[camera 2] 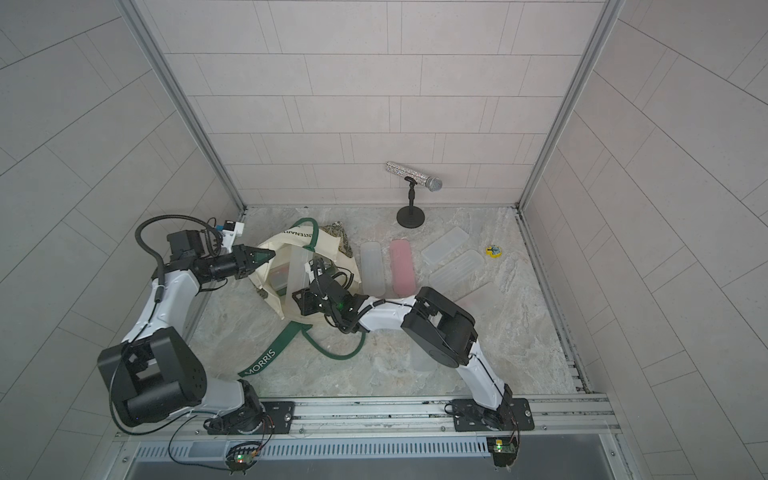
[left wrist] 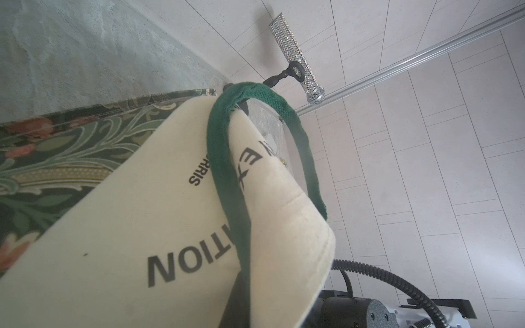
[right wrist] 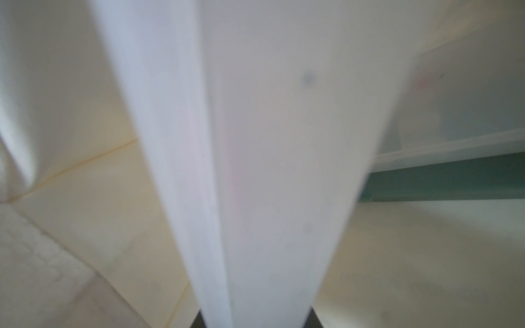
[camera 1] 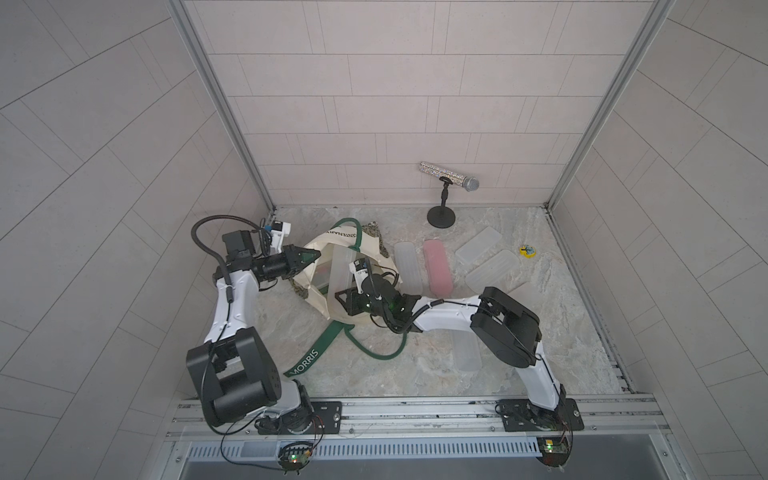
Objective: Take out the pencil case from the canvas bag
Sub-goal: Pick up the pencil case from the canvas bag.
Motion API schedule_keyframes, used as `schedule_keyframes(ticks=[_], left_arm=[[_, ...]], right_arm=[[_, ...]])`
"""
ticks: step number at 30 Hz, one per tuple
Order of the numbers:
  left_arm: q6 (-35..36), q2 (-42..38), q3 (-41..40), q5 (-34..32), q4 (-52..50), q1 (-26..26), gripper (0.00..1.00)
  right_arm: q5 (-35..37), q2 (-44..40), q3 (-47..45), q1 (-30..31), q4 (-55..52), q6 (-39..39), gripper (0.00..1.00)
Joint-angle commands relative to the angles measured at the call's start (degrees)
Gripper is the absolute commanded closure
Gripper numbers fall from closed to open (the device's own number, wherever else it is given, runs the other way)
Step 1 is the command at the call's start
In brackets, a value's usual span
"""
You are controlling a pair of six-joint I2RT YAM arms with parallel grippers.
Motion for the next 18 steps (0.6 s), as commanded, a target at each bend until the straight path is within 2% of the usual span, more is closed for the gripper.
schedule_keyframes(ticks=[1, 6, 18], left_arm=[[-0.1, -2.17, 0.0, 2.9, 3.07, -0.06, 1.0], [-0.75, -2.45, -0.3, 2.82, 3.82, -0.06, 1.0], [-2.06, -2.9, -0.93, 2.53, 5.32, -0.06, 1.0]], right_arm=[[-1.84, -4.01, 0.73, -0.01, -3.04, -2.38, 0.71], [-1.84, -6.53, -0.89, -0.06, -5.9, -3.94, 0.71], [-4.13, -11.15, -7.48, -0.76, -4.41, -2.85, 0.71]])
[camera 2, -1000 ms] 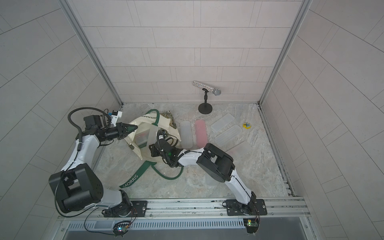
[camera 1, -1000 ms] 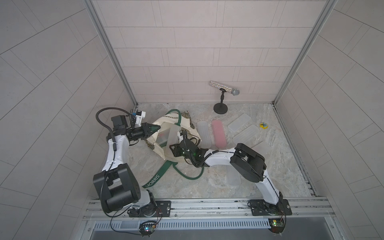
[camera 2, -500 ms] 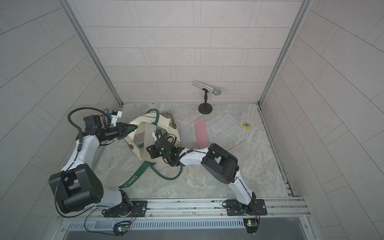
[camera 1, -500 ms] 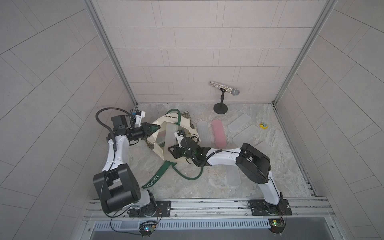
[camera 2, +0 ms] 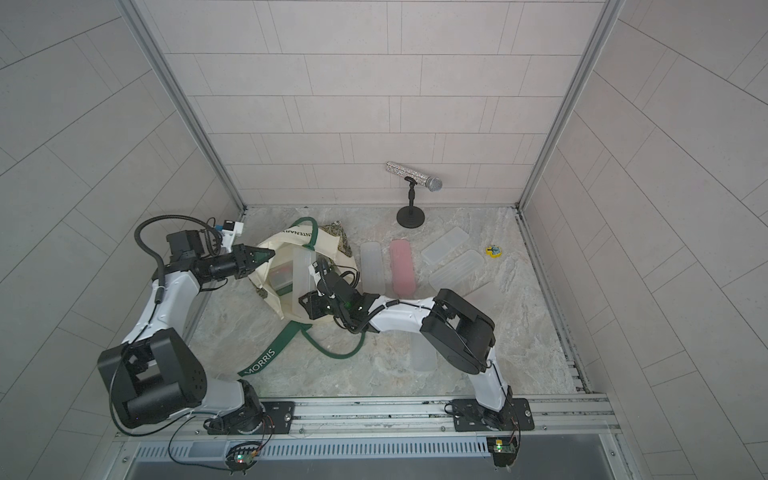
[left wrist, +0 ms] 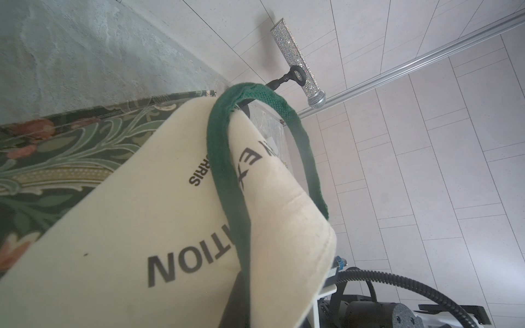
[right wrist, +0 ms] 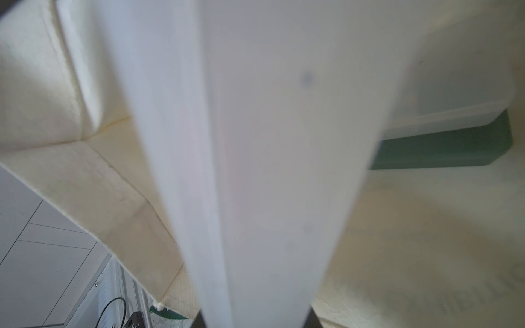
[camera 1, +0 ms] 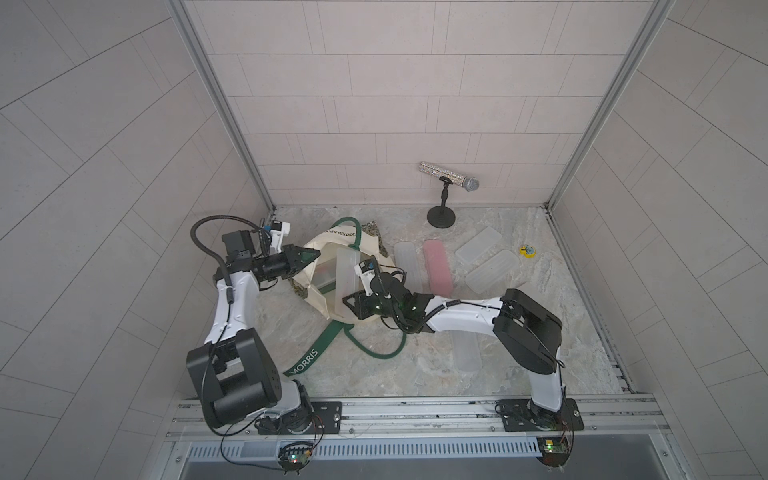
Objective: Take out the pencil case from the canvas bag
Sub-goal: Pick up the pencil case from the canvas bag.
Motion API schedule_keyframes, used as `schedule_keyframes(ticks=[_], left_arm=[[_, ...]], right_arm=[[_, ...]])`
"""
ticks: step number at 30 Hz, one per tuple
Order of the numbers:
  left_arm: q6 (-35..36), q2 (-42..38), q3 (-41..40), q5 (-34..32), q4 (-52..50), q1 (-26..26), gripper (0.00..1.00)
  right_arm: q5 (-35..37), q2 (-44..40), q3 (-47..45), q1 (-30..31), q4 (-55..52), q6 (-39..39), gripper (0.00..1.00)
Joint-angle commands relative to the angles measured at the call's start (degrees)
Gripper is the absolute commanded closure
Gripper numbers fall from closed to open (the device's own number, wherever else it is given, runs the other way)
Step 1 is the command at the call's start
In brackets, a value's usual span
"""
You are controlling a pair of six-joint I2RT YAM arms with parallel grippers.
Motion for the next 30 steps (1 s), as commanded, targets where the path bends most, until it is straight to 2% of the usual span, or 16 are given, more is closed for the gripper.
schedule_keyframes(ticks=[1, 22, 30], left_arm=[[-0.34, -2.37, -0.33, 3.08, 3.64, -0.01, 1.0], [-1.29, -2.7, -0.79, 2.56, 4.81, 0.02, 1.0], [-1.63, -2.77, -0.98, 2.37, 5.34, -0.02, 1.0]], right_arm=[[-1.11, -3.25, -1.59, -0.28, 1.08, -0.14, 0.71], [-1.39, -12.55, -11.57, -0.98, -0.38, 0.65, 0.71], [-4.78, -18.44, -12.01, -3.74, -9.83, -3.26, 0.71]])
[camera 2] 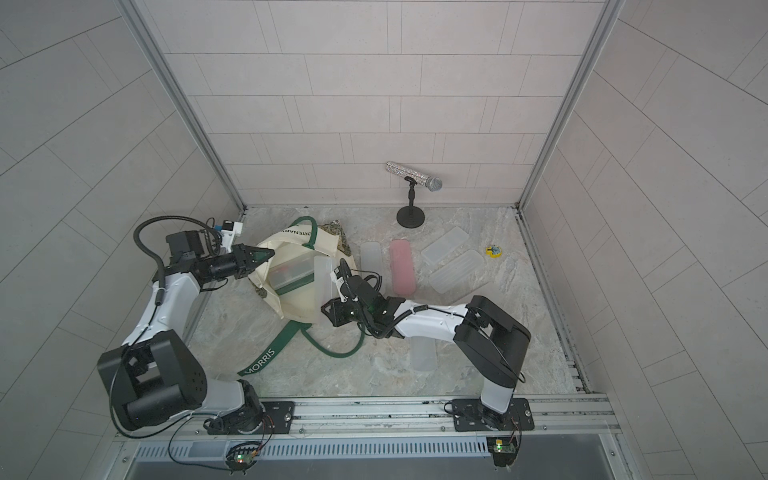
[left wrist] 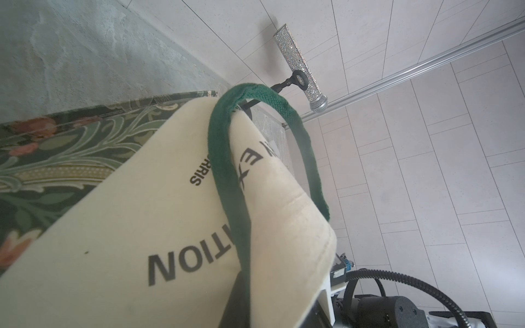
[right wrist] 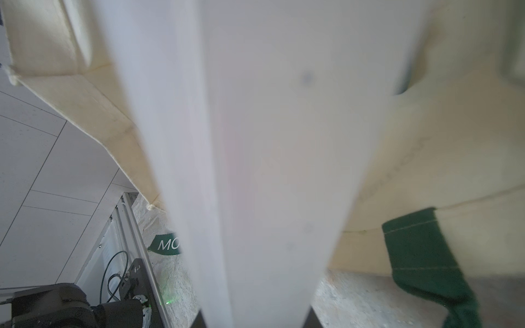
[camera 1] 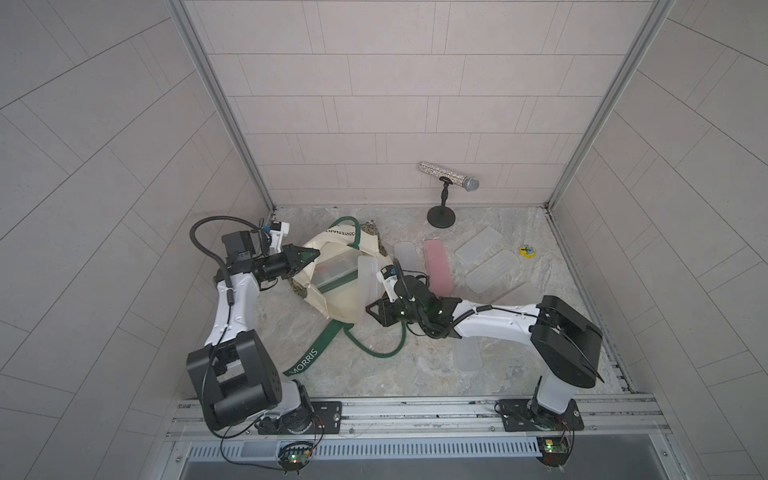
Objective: Take out the pencil case from the canvas bag
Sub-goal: Pick up the pencil case from the canvas bag, then place the pencil case at the center of the board.
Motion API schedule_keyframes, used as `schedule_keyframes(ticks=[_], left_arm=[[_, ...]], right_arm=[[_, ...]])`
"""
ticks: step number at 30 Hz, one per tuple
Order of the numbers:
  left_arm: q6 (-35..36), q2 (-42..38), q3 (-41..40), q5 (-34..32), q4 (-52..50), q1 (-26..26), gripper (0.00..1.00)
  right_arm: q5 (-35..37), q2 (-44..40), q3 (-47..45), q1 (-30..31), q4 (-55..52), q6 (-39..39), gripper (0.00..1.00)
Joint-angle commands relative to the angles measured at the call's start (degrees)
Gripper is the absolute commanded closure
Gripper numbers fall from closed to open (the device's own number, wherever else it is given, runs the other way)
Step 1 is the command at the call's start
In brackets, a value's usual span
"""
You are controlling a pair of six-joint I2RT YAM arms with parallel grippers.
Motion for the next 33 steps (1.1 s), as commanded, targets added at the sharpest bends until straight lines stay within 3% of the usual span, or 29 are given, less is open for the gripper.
schedule_keyframes(ticks=[1, 19, 33], left_arm=[[0.21, -2.04, -0.04, 3.12, 3.13, -0.06, 1.0], [-0.27, -2.28, -0.13, 2.94, 3.46, 0.02, 1.0], [-0.83, -1.98, -0.4, 3.07, 4.16, 0.04, 1.0]], right_arm=[[-0.88, -5.07, 0.44, -0.89, -4.68, -3.17, 0.71], [-2.69, -21.5, -11.72, -7.3, -15.42, -2.67, 0.71], [-2.68, -28.78, -14.54, -8.47, -32.73, -3.63, 0.71]])
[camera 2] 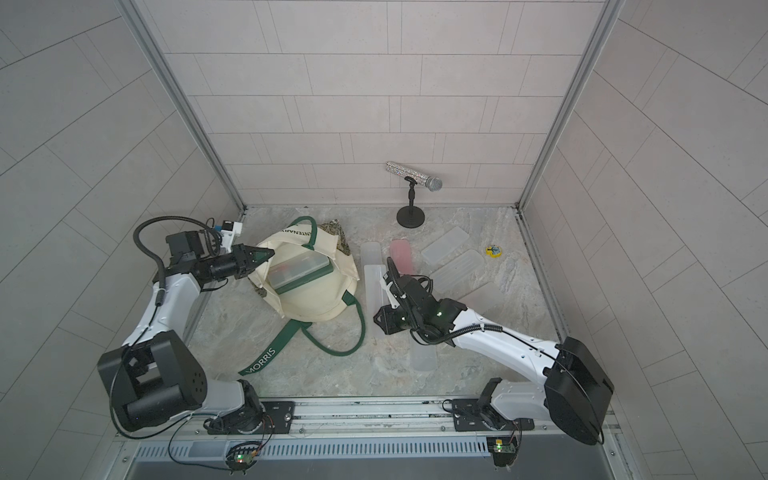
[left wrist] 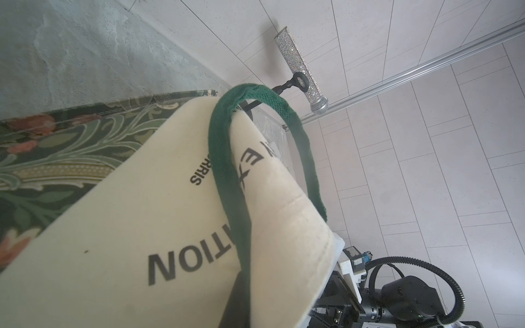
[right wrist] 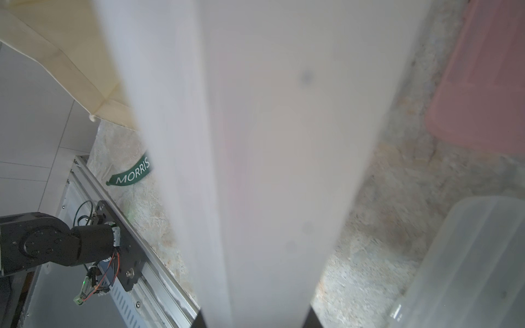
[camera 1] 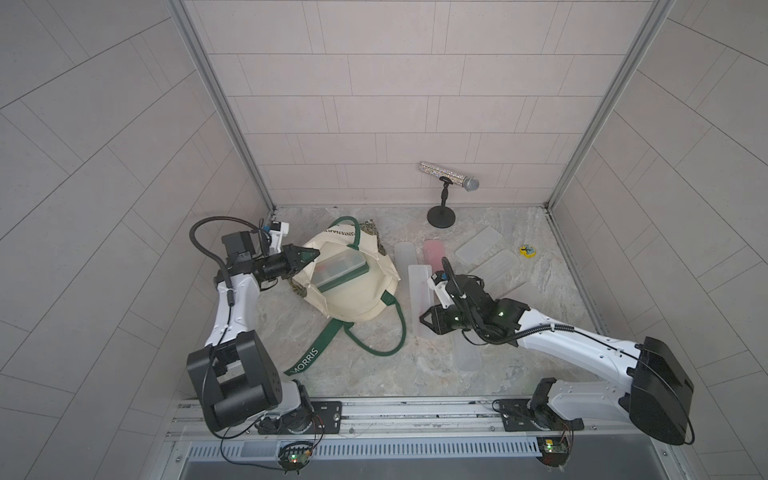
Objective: Take out the pencil case from the canvas bag
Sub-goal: Place the pencil case at the center of the board.
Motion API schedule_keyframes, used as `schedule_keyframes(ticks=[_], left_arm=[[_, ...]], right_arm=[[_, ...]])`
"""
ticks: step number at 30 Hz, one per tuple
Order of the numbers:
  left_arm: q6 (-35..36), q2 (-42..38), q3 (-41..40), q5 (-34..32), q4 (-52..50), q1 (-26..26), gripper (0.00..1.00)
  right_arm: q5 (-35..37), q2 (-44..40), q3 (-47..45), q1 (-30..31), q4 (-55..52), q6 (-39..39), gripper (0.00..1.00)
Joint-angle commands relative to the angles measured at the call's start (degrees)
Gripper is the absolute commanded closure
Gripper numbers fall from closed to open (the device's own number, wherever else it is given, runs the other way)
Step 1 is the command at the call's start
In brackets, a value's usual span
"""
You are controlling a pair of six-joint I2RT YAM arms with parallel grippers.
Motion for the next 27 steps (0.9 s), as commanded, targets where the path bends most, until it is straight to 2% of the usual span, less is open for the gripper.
schedule_keyframes(ticks=[1, 5, 17, 25, 27], left_arm=[[-0.01, -1.84, 0.07, 3.29, 3.15, 0.05, 1.0], [-0.06, -2.01, 0.06, 3.38, 3.16, -0.04, 1.0], [-0.23, -2.29, -0.03, 3.55, 3.38, 0.02, 1.0], [-0.27, -2.17, -0.11, 3.48, 3.51, 0.03, 1.0], [-0.26, -2.22, -0.04, 3.55, 3.51, 0.03, 1.0]], right_arm=[[-0.49, -1.79, -1.59, -0.61, -3.88, 1.03, 0.71], [-3.02, -0.86, -3.31, -1.05, -3.82, 3.36, 0.71], [-18.63, 8.34, -2.27, -2.2, -6.23, 3.14, 0.69], [-23.3, 12.47, -5.33, -2.29, 4.86, 8.82, 0.68], [-23.23, 14.02, -5.35, -2.37, 5.7, 9.04, 0.61]])
